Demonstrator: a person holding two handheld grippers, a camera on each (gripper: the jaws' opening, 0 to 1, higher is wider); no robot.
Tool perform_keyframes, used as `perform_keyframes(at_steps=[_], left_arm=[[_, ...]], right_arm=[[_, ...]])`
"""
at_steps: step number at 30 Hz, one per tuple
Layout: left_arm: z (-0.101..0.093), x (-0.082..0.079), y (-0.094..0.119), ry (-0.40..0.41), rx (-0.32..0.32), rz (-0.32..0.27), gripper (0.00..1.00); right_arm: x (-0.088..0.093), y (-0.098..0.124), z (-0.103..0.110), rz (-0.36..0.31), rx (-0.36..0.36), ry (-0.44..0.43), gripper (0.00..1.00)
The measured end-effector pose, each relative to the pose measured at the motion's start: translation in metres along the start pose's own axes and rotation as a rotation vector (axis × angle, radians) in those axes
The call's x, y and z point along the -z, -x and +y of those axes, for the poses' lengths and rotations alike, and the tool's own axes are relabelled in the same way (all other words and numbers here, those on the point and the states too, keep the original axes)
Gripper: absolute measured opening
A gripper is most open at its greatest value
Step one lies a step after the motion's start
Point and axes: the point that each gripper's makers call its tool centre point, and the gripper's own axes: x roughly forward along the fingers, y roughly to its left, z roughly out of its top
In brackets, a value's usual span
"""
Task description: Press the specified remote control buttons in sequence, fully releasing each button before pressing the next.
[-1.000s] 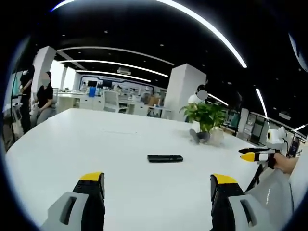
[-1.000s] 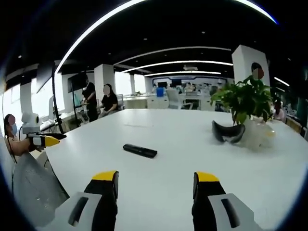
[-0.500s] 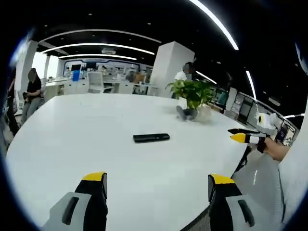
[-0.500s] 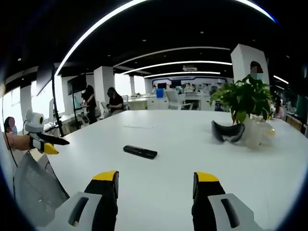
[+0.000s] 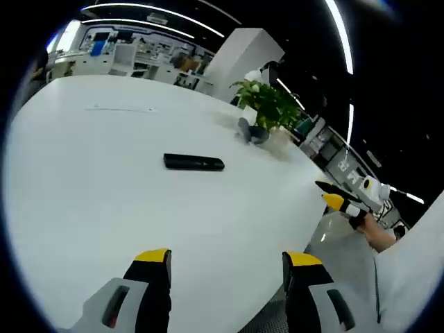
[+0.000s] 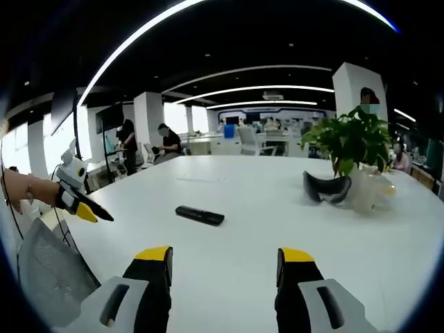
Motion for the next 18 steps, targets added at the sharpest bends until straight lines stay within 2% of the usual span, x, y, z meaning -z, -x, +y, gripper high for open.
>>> perform_keyframes(at_steps=[5,12,18], left_arm=[[0.01,-0.005,-0.014,-0.06,0.008,0.098,0.64],[0.031,-0.03,-0.036,-0.066,0.014,0.138,0.64],[0.044,-0.037,-0.051,-0.09,-0.004,0.2,0.64]], right_arm=[[0.002,0.0,0.0,0.009,-0.001,0.0,0.58],[0.003,0.0,0.0,0.017,0.0,0.002,0.57],[0.004,0.0,-0.001,0.022,0.002,-0.002,0.57]])
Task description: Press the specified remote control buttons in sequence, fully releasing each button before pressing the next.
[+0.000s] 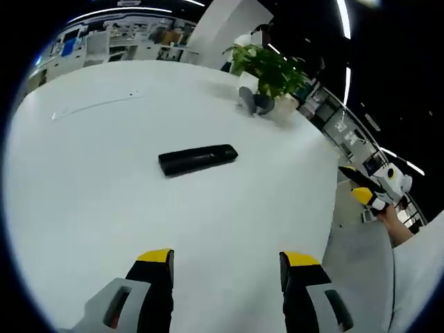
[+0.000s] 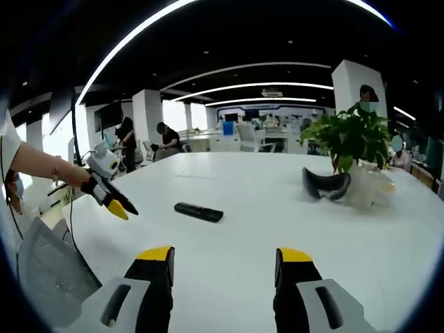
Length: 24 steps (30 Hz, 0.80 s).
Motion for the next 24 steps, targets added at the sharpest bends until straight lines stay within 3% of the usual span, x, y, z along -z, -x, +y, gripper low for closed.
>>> perform_keyframes(at_steps=[8,12,16,22,24], left_arm=[[0.019,-0.01,-0.013,-0.089,-0.021,0.096,0.64],[0.028,-0.026,-0.017,-0.052,-0.002,0.093,0.64],[0.04,-0.046,-0.02,-0.063,-0.031,0.084,0.64],[0.038,-0.068,-0.029,-0.072,0.004,0.068,0.65],[0.035,-0.072,-0.033,-0.108,0.001,0.075,0.65]], right_arm=[[0.001,-0.001,0.001,0.009,-0.008,0.002,0.56],[0.002,-0.001,0.001,0.01,-0.009,0.001,0.55],[0.002,-0.001,0.001,0.011,-0.008,-0.003,0.55],[0.003,-0.001,0.0,0.012,-0.011,-0.008,0.54],[0.003,-0.001,0.0,0.012,-0.01,-0.01,0.54]])
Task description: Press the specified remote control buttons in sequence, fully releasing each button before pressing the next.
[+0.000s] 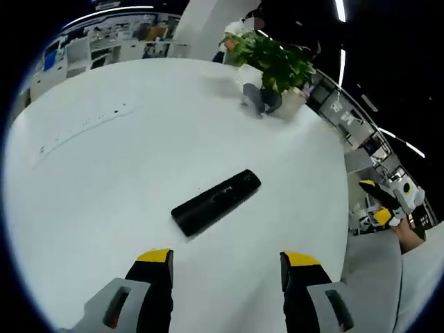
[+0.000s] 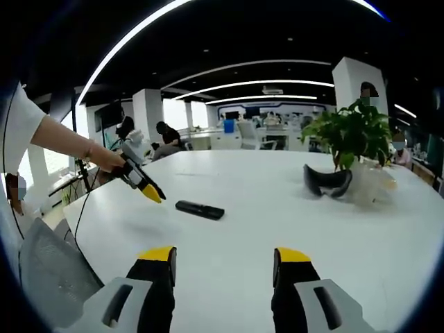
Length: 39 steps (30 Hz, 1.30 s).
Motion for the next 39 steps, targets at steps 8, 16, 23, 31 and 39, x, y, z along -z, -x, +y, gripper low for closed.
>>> perform_keyframes(at_steps=[8,16,23,31,39], left_arm=[[0.01,-0.004,-0.017,-0.192,-0.054,0.096,0.64],[0.028,-0.02,-0.034,-0.38,-0.099,0.145,0.62],[0.023,-0.032,-0.052,-0.586,-0.051,0.196,0.58],[0.028,-0.022,-0.071,-0.72,-0.023,0.337,0.52],[0.026,-0.027,-0.073,-0.754,0.007,0.365,0.42]], right_arm=[[0.003,-0.002,0.002,0.015,-0.01,-0.001,0.53],[0.005,-0.003,0.0,0.028,-0.004,-0.003,0.53],[0.007,-0.003,-0.002,0.037,0.002,-0.007,0.53],[0.008,-0.003,-0.005,0.038,0.013,-0.018,0.53],[0.01,-0.004,-0.004,0.048,0.007,-0.015,0.52]])
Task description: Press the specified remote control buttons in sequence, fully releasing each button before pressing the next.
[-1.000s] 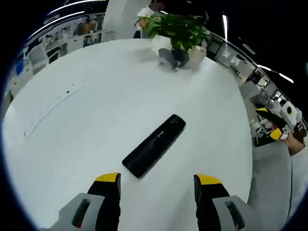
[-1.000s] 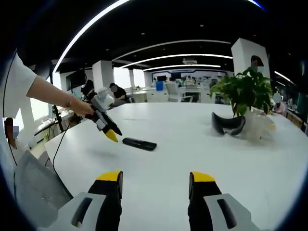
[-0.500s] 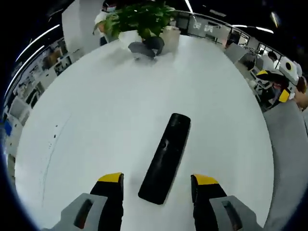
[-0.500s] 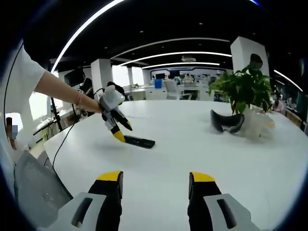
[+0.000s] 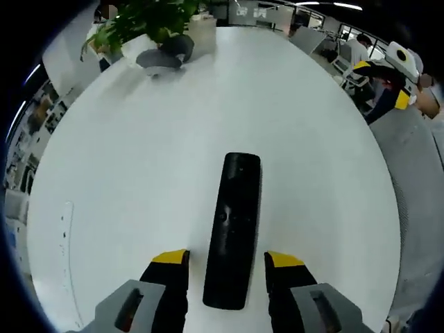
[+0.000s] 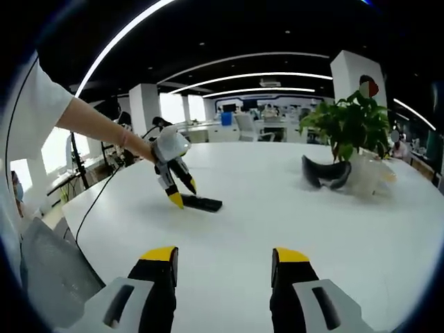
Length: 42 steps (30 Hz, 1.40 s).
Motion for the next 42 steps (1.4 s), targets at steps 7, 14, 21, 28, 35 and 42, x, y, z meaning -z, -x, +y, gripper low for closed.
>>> perform_keyframes(at_steps=[7,14,21,28,35,42], left_arm=[[0.0,0.002,0.0,-0.026,-0.006,0.021,0.25],[-0.002,0.003,0.001,0.007,-0.019,0.038,0.25],[-0.018,0.006,0.001,-0.008,-0.013,0.063,0.24],[-0.034,0.008,0.002,0.002,-0.021,0.068,0.24],[-0.044,0.009,0.003,0.04,-0.04,0.038,0.24],[-0.061,0.011,0.002,0.005,-0.035,0.058,0.24]], right_arm=[[0.0,0.0,0.001,0.002,-0.005,-0.003,0.51],[-0.002,0.001,0.0,-0.009,-0.003,-0.002,0.51],[-0.002,0.001,0.001,-0.009,-0.003,0.003,0.5],[-0.003,0.002,0.002,-0.013,-0.007,0.008,0.49],[0.0,0.0,0.004,0.003,-0.012,0.024,0.48],[0.001,-0.001,0.005,0.009,-0.022,0.022,0.47]])
